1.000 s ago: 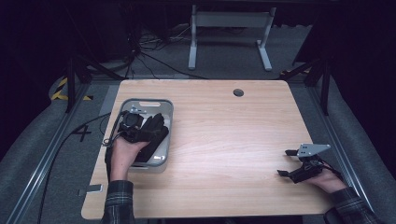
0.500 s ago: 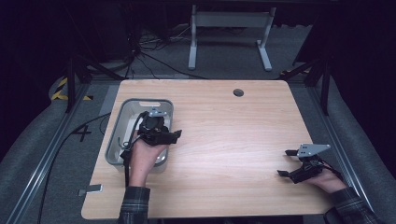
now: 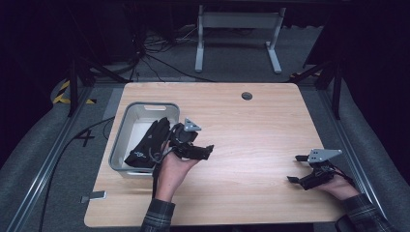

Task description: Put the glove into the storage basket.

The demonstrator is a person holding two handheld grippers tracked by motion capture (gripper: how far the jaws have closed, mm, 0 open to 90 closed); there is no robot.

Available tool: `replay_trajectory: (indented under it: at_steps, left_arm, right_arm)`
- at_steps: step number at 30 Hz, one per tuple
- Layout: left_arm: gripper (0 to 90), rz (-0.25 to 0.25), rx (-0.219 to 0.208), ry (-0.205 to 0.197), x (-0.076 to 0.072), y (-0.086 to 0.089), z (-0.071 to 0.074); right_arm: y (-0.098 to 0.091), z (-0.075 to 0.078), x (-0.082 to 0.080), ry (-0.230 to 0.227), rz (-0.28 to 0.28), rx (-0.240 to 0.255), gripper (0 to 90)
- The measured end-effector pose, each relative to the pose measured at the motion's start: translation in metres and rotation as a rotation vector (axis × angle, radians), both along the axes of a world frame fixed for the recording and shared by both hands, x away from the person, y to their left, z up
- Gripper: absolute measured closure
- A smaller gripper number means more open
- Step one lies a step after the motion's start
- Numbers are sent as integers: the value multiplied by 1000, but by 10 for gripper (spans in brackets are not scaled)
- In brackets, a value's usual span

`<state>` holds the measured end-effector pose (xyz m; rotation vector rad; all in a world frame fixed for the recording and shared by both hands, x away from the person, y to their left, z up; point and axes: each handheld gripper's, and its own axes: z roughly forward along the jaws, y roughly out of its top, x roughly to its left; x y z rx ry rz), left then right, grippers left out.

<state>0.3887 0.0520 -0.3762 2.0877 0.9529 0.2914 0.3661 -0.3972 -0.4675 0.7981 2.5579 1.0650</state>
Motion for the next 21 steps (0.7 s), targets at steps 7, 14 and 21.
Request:
replay_trajectory:
  at_steps: [7, 14, 21]
  left_arm:
    - [173, -52, 7, 3, -11, -27, -15]
    - [174, -106, 35, 14, -25, -51, -45]
    - [145, -161, 95, 31, -34, -69, -73]
  right_arm:
    - [0, 0, 0, 1, 1, 0, 64]
    - [0, 0, 0, 2, 4, -2, 57]
    - [0, 0, 0, 2, 6, -2, 55]
